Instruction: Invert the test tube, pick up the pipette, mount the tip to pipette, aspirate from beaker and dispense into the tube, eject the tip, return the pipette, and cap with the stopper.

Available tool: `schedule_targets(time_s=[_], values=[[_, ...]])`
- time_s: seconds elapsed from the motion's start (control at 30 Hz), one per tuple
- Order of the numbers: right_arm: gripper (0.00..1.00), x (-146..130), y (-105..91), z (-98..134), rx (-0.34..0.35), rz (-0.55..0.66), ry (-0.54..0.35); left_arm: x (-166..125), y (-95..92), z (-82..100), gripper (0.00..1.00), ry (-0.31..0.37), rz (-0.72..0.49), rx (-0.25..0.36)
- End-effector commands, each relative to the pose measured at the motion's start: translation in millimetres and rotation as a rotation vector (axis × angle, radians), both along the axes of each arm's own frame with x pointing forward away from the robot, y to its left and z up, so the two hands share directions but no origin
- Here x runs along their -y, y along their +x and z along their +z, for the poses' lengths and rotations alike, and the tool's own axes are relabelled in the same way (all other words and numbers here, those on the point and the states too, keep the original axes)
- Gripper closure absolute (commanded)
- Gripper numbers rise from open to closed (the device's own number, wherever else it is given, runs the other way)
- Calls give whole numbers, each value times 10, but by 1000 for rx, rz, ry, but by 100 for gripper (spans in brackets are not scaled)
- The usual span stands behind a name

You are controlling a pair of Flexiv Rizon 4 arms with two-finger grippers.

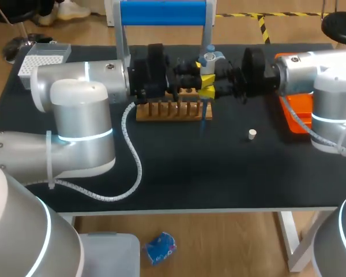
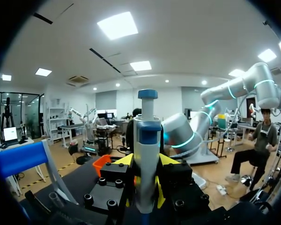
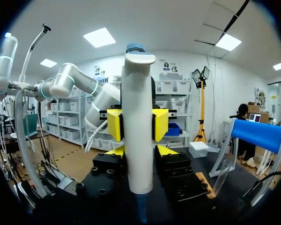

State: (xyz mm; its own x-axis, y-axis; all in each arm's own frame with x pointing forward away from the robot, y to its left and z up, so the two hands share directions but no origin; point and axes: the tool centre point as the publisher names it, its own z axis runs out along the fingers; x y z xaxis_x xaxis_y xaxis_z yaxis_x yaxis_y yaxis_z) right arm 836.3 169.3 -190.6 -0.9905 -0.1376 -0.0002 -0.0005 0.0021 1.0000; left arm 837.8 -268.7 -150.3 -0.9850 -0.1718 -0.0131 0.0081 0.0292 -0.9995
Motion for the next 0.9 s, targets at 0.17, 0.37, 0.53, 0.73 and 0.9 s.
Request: schedule_targets(time_s=[0.17,0.37,0.53,0.73,0.9], values=[[100,11,27,-8,-3,-1,-1,23,-43,-35,100,-3,4,-8],[100,6,39,-18,-5,0,-3,27,-48,-47,86,-12,7,-10],[100,41,59,-21,-5,-11,6,-35,-35,19,0,-62,31,7],[100,140,68,-37,-9,-26,15,-242,37,96,0,-132,89,6],[100,325,84,6,4,-55,14,-368,106,104,0,-214,137,-52]])
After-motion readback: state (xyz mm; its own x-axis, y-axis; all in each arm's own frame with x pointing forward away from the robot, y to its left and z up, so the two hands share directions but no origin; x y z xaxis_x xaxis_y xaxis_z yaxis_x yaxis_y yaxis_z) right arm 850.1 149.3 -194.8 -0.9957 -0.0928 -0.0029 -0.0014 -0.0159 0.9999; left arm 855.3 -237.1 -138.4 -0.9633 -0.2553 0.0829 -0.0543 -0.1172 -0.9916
